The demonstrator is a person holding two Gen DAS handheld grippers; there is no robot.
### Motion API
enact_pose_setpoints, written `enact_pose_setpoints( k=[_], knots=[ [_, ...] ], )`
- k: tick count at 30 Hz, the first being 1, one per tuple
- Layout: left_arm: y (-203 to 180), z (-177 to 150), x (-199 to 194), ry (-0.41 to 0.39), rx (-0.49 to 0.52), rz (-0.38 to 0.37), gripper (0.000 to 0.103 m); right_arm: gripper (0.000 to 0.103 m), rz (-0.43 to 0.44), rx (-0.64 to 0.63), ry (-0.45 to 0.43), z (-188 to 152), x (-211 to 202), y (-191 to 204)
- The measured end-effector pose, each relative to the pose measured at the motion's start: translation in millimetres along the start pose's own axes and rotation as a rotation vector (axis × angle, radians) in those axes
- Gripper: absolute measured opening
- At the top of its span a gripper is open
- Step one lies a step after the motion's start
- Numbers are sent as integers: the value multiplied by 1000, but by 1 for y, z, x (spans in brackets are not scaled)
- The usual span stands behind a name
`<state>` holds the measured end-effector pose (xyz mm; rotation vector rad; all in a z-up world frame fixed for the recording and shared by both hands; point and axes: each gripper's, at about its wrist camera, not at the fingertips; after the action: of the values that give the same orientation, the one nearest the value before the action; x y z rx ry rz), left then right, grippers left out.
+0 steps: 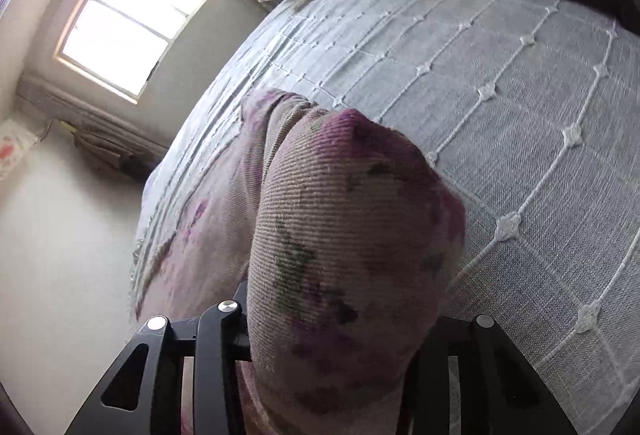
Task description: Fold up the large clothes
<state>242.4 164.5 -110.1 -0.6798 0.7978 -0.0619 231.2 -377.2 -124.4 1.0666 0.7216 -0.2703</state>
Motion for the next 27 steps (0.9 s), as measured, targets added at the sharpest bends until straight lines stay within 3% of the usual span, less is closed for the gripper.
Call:
enact_pose_setpoints(
  k=[6,15,27],
  knots=[
    [-17,11,-28,-71,73,-52,36,32,50,-95,-63,1,-27,25],
    [-22,13,-74,-37,113,-43,35,31,152,-148,-67,-12,-81,38],
    [-18,21,-161,-53,177,-101,33,29,188,-263,-19,-39,-153,68]
  ],
)
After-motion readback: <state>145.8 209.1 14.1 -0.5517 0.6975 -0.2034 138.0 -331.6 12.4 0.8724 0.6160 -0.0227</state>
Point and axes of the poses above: each gripper's, at about its wrist camera, not at the fingertips, and x roughly the way its jaws point, y to its left, z to its top, and after that the axes turned 9 degrees about x, right-handed
